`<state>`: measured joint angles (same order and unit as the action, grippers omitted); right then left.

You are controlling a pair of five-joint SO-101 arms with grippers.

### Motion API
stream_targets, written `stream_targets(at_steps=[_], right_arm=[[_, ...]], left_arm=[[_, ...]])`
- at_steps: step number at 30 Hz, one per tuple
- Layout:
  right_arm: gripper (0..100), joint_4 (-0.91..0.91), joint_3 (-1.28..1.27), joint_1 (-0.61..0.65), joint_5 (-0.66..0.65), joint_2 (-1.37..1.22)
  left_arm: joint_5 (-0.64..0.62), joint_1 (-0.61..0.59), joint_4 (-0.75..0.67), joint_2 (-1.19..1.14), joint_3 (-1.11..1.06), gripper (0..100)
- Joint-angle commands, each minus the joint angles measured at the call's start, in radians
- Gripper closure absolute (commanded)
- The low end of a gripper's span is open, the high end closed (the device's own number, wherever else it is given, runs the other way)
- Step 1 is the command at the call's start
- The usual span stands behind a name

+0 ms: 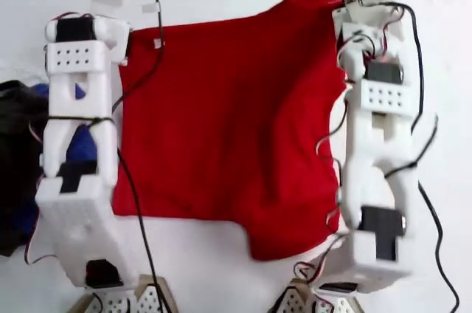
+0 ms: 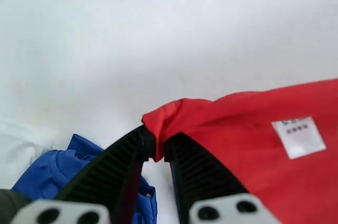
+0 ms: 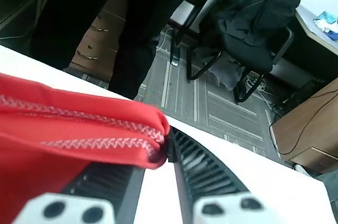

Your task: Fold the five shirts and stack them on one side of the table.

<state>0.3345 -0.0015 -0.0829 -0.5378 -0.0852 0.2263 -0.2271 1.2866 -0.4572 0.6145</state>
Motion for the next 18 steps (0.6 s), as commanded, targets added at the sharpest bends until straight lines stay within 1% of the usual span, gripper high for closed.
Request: stream_targets(at_steps=[1, 5, 8, 11, 18], right_arm=[[98.1, -0.022, 0.143, -0.027, -0.006, -0.058], [98.1, -0.022, 0.23, -0.025, -0.005, -0.096], [98.1, -0.022, 0.272, -0.025, -0.005, -0.124], [98.1, -0.012, 0.273, -0.025, -0.006, -0.171], [98.1, 0.196, 0.273, -0.019, -0.003, -0.337]], left_arm=[[0.009, -0.005, 0.072, -0.049, 0.196, 97], [0.009, -0.006, 0.144, -0.13, 0.406, 97], [0.009, -0.006, 0.195, -0.198, 0.504, 97], [0.009, -0.006, 0.224, -0.269, 0.545, 97], [0.009, -0.003, 0.236, -0.388, 0.555, 97]])
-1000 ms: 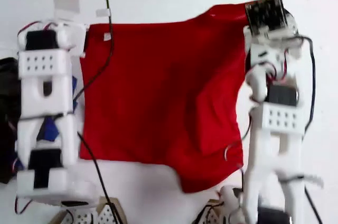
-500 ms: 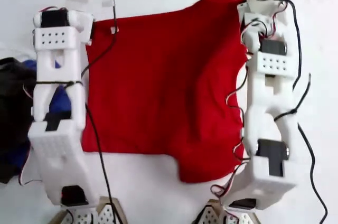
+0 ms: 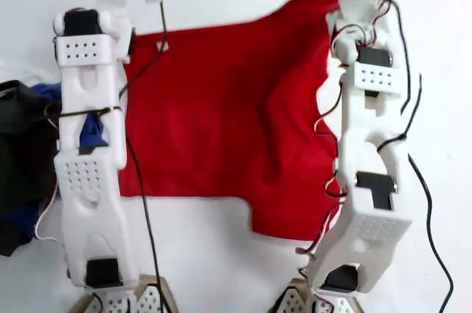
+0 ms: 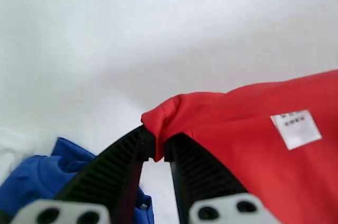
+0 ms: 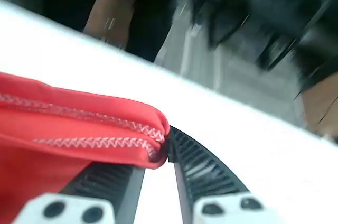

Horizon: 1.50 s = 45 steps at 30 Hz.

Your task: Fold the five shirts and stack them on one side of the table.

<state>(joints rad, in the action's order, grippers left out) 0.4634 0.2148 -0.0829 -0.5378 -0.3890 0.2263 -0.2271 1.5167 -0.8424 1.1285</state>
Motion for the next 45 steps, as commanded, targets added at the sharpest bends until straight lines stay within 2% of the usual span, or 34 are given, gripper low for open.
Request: stream_targets(at_steps=[1, 10, 19, 22, 25, 32, 37, 42, 45], right_arm=[[98.1, 0.099, 0.057, -0.018, -0.003, -0.058], [98.1, 0.266, 0.063, -0.016, 0.0, -0.163], [98.1, 0.466, 0.06, -0.021, 0.0, 0.018], [98.1, 0.527, 0.057, -0.022, 0.0, 0.077], [98.1, 0.602, 0.057, -0.022, 0.0, 0.12], [98.1, 0.808, 0.041, -0.021, -0.003, 0.202], [98.1, 0.814, -0.196, -0.021, -0.006, 0.363], [98.1, 0.642, -0.647, -0.022, -0.009, 0.682], [98.1, 0.602, -0.845, -0.041, -0.009, 0.888]], left_arm=[[0.009, -0.002, 0.008, -0.014, 0.036, 97], [0.008, 0.0, 0.094, -0.097, 0.044, 97], [0.009, 0.002, 0.262, -0.021, 0.044, 97], [0.009, -0.008, 0.273, 0.034, 0.018, 97], [0.058, -0.003, 0.273, 0.12, -0.076, 97], [0.081, -0.006, 0.267, 0.393, -0.504, 97], [0.081, -0.006, 0.253, 0.54, -0.731, 97], [0.086, -0.006, 0.253, 0.661, -0.9, 97], [0.126, -0.006, 0.241, 0.724, -1.027, 97]])
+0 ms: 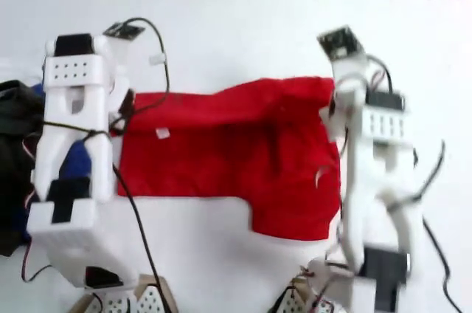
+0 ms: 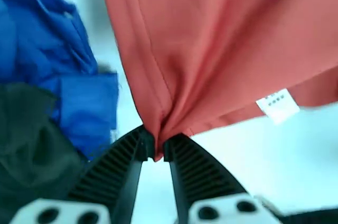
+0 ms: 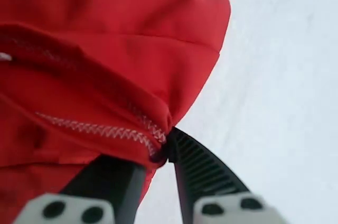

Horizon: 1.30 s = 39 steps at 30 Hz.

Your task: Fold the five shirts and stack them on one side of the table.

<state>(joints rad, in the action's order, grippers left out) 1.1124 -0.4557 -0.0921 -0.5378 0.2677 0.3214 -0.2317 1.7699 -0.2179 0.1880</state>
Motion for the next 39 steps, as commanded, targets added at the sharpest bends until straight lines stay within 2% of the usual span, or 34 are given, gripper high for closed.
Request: stream_targets(at_steps=[1, 4, 8, 12, 20, 28, 30, 34, 39], right_arm=[[98.1, -0.044, -0.215, -0.044, -0.009, 0.286], [98.1, 0.001, -0.287, -0.096, -0.018, 0.427], [98.1, 0.105, -0.334, -0.113, -0.137, 0.516], [98.1, 0.179, -0.387, -0.113, -0.244, 0.53], [98.1, 0.183, -0.58, -0.111, -0.413, 0.536], [98.0, 0.183, -0.603, -0.111, -0.437, 0.538], [95.7, 0.194, -0.601, -0.111, -0.437, 0.538], [84.4, 0.272, -0.528, -0.102, -0.439, 0.539], [87.3, 0.374, -0.322, -0.102, -0.428, 0.539]], left_arm=[[0.038, -0.002, -0.029, 0.123, -0.134, 97], [0.044, -0.003, -0.084, 0.204, -0.277, 97], [0.046, 0.0, -0.164, 0.313, -0.449, 97], [0.083, -0.002, -0.232, 0.367, -0.595, 97], [0.084, 0.002, -0.344, 0.367, -0.777, 97], [0.086, 0.005, -0.368, 0.367, -0.789, 97], [0.086, -0.002, -0.365, 0.367, -0.789, 93], [0.086, 0.002, -0.351, 0.374, -0.777, 80], [0.084, -0.002, -0.256, 0.374, -0.599, 79]])
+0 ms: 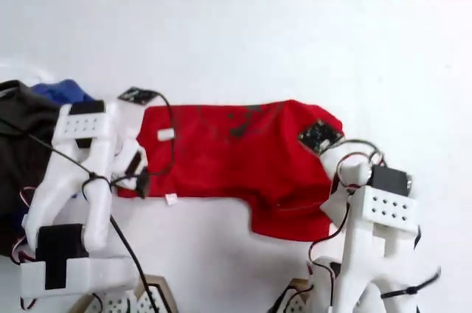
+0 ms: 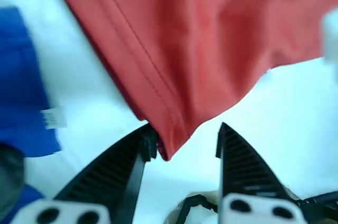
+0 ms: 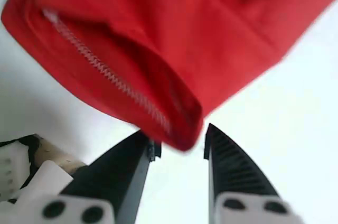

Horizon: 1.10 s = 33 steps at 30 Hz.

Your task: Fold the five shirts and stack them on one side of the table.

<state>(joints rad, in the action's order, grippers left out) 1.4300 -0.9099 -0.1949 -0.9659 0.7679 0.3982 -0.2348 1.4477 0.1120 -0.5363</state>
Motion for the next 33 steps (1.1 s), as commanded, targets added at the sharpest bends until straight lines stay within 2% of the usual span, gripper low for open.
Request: stream_targets(at_steps=[1, 4, 5, 7, 8, 9, 13, 18, 22, 26, 33], right_arm=[[87.7, 0.065, 0.172, 0.001, 0.002, 0.039], [89.9, 0.03, 0.27, -0.001, 0.103, 0.031], [92.8, -0.005, 0.287, 0.001, 0.157, 0.028], [99.0, -0.111, 0.29, 0.028, 0.264, 0.027], [97.1, -0.156, 0.287, 0.048, 0.308, 0.025], [97.6, -0.2, 0.281, 0.076, 0.345, 0.019], [97.9, -0.38, 0.273, 0.194, 0.408, -0.087], [97.9, -0.567, 0.365, 0.209, 0.5, -0.372], [97.9, -0.57, 0.559, 0.189, 0.572, -0.647], [97.9, -0.483, 0.761, 0.199, 0.617, -0.915], [97.9, -0.308, 1.034, 0.179, 0.615, -1.285]], left_arm=[[0.008, 0.002, 0.089, 0.044, 0.18, 79], [-0.002, 0.003, 0.11, 0.035, 0.331, 80], [-0.003, 0.009, 0.109, 0.034, 0.364, 83], [-0.048, 0.041, 0.061, 0.025, 0.387, 97], [-0.069, 0.063, 0.043, 0.008, 0.389, 98], [-0.081, 0.089, 0.026, -0.017, 0.387, 95], [-0.126, 0.186, -0.052, -0.187, 0.409, 97], [-0.186, 0.192, -0.109, -0.436, 0.565, 97], [-0.186, 0.169, -0.052, -0.601, 0.763, 97], [-0.187, 0.155, 0.038, -0.74, 0.924, 97], [-0.187, 0.135, 0.13, -0.933, 1.063, 97]])
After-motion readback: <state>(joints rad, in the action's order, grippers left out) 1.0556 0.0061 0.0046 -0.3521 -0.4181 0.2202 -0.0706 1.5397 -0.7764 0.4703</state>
